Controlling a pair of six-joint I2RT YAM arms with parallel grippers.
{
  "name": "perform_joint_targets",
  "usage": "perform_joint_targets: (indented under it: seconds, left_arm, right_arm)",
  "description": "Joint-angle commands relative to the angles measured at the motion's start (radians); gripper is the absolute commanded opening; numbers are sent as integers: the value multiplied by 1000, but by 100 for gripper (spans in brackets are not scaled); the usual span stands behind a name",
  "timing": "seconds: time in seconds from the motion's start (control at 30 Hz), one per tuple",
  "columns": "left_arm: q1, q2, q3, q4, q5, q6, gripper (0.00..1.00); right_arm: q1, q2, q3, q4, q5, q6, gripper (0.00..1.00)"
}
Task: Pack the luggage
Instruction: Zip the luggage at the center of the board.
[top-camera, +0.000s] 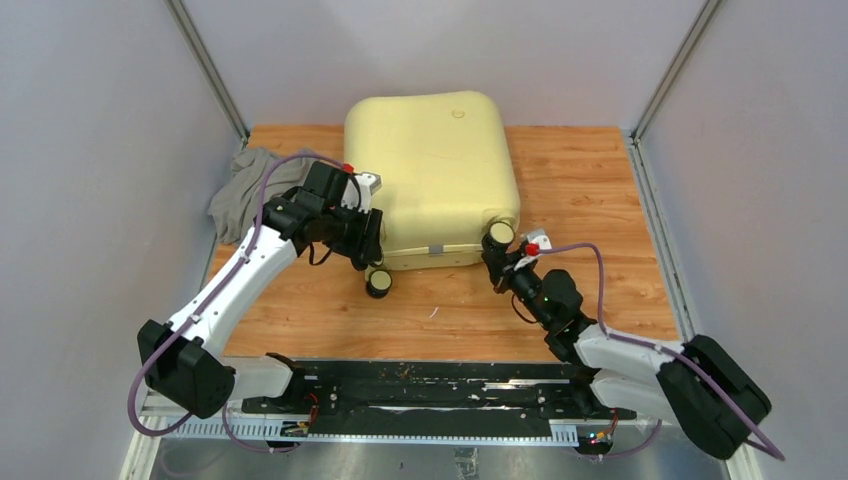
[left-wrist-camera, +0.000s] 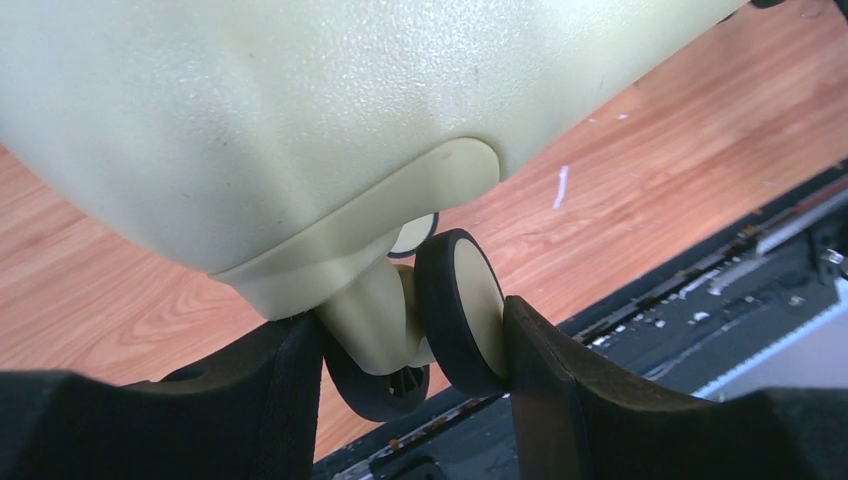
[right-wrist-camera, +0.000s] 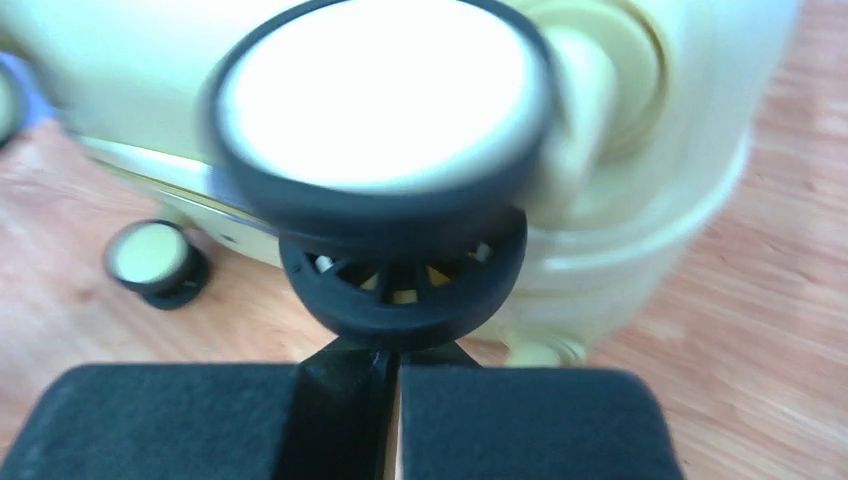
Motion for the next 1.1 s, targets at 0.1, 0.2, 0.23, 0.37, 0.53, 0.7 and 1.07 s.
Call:
perform_joint_targets:
  seconds: [0.1, 0.2, 0.23, 0.37, 0.53, 0.7, 1.07]
  left_arm:
    - [-33, -47, -33, 166, 405, 49, 0]
    - [-41, -50, -60, 194, 420, 18, 0]
    - [-54, -52, -62, 197, 418, 16, 0]
    - [-63, -79, -50, 187, 400, 14, 0]
    - [-33, -126, -14, 172, 333, 37, 0]
    - [-21, -149, -39, 171, 271, 52, 0]
    - [-16, -256, -107, 113, 170, 131, 0]
  right_arm:
    - [92, -102, 3, 106, -197, 117, 0]
    - [209, 21, 96, 174, -153, 73, 0]
    - [231, 66, 137, 169, -167, 59, 0]
    - [246, 95, 154, 197, -93, 50, 1]
    - [233, -274, 127, -337, 161, 63, 38]
    - [231, -565, 96, -767, 320, 189, 49]
    - [-31, -386, 209, -824, 37, 220, 51]
